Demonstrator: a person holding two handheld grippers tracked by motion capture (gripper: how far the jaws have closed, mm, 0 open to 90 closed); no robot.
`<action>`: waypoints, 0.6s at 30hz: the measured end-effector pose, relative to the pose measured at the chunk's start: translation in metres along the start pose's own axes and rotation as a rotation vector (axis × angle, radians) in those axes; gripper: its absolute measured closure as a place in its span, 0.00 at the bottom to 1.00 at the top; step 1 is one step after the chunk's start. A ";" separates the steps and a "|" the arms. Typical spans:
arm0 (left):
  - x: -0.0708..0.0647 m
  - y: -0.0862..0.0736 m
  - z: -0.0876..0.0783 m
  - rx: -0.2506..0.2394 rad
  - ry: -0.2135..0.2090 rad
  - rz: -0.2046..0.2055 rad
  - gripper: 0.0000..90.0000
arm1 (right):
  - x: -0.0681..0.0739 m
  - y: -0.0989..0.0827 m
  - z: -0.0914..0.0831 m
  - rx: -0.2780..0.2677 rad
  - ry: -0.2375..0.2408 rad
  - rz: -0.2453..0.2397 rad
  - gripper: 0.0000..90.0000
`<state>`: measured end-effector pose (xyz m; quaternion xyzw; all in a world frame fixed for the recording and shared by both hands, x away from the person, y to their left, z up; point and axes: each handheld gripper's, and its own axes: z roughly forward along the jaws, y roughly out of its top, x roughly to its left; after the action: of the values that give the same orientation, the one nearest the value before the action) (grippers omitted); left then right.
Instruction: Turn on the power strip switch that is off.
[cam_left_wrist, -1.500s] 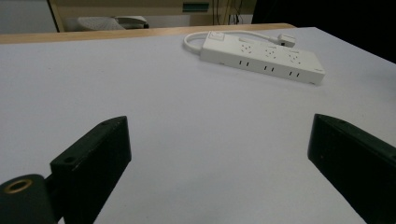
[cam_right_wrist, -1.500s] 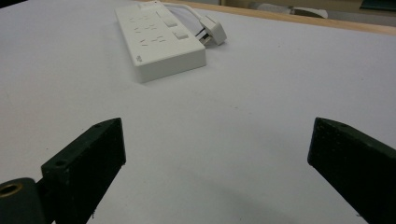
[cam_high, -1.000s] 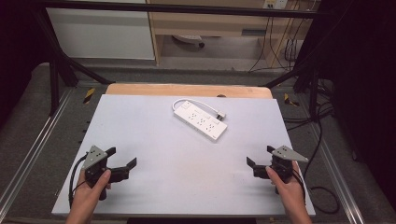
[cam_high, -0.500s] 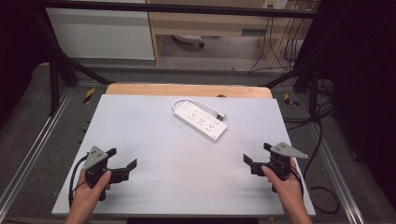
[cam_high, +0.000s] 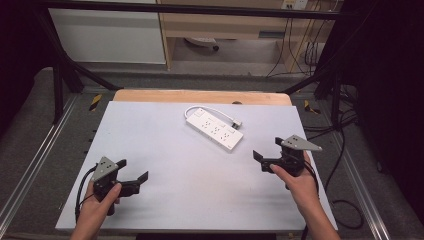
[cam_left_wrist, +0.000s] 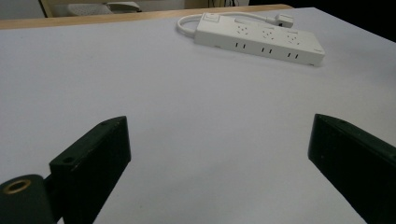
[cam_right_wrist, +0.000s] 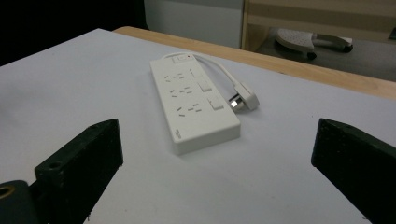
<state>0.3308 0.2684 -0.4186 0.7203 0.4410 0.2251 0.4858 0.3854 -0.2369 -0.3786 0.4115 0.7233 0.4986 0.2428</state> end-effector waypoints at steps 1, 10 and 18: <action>0.000 0.000 0.000 0.005 0.000 -0.002 0.07 | 0.001 0.003 0.002 -0.004 0.001 -0.010 0.03; 0.000 0.000 0.001 0.008 -0.003 0.007 0.07 | 0.004 0.025 0.022 -0.017 0.019 0.003 0.06; -0.001 -0.001 0.001 0.016 0.001 0.014 0.07 | -0.001 0.036 0.035 -0.028 0.012 0.030 0.20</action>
<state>0.3306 0.2676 -0.4194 0.7271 0.4378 0.2253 0.4783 0.4254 -0.2133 -0.3587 0.4158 0.7116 0.5146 0.2366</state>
